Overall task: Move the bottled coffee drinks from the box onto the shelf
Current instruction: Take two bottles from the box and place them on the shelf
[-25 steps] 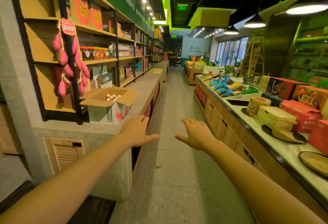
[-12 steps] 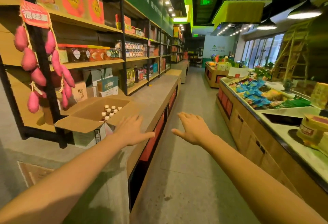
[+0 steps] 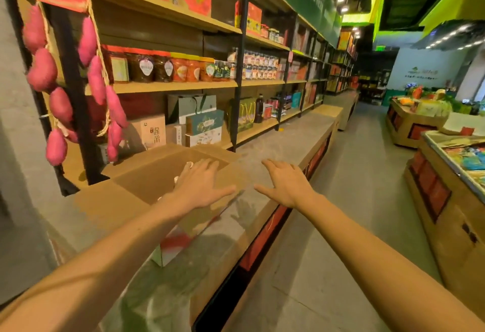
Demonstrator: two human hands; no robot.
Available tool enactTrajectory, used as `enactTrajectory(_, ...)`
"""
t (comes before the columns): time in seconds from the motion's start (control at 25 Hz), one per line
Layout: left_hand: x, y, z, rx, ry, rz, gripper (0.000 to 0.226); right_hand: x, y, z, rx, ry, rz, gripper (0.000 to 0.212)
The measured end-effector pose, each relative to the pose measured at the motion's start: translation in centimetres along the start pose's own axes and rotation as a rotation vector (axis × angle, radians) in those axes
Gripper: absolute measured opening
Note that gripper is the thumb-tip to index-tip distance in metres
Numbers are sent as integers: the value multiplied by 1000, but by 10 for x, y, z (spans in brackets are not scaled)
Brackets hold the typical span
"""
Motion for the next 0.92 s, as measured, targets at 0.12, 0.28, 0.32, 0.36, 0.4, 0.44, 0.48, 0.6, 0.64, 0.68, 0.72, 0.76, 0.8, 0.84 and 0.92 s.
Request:
enactTrajectory(0.12, -18, 74, 28, 62, 31, -3, 85, -20, 85, -17, 30, 73, -17, 73)
enactTrajectory(0.28, -24, 155, 63, 169, 59, 5, 85, -38, 194, -27, 88, 157, -27, 71)
enactTrajectory(0.32, -26, 170, 73, 194, 72, 13, 85, -43, 217, -25, 102, 186, -15, 72)
enactTrajectory(0.36, -28, 184, 83, 221, 82, 11, 84, -50, 240, -23, 117, 211, -9, 73)
enactTrajectory(0.4, -30, 196, 94, 255, 87, 0, 83, -57, 265, -18, 145, 226, -3, 73)
enactTrajectory(0.44, -33, 206, 106, 287, 91, -10, 82, -65, 286, -13, 172, 240, -1, 73)
enactTrajectory(0.48, -37, 214, 117, 318, 97, -16, 82, -73, 306, -4, 211, 256, -1, 72)
enactTrajectory(0.6, -59, 231, 154, 451, 141, -13, 83, -101, 356, 27, 419, 308, 15, 66)
enactTrajectory(0.64, -67, 236, 165, 496, 155, -11, 84, -111, 370, 36, 494, 326, 21, 65)
enactTrajectory(0.68, -74, 240, 175, 543, 156, -11, 85, -125, 384, 45, 556, 353, 38, 65)
enactTrajectory(0.72, -83, 242, 183, 598, 148, -11, 86, -138, 397, 51, 596, 375, 68, 65)
enactTrajectory(0.76, -91, 245, 187, 653, 142, -7, 86, -155, 412, 57, 630, 407, 109, 67)
enactTrajectory(0.8, -100, 246, 190, 715, 136, 7, 86, -173, 424, 63, 658, 430, 171, 69)
enactTrajectory(0.84, -109, 246, 194, 770, 127, 27, 85, -188, 432, 66, 680, 460, 208, 69)
enactTrajectory(0.92, -131, 240, 202, 880, 82, 82, 84, -218, 444, 71, 707, 521, 297, 67)
Point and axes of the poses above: each hand's wrist, its own y-axis towards the middle knuckle, its own x-axis out of the back of the hand, z = x × y, the point moved 5 cm from there along y, towards the middle knuckle, and after that the axes turned 1 degree about -x, right-handed, at the moved point
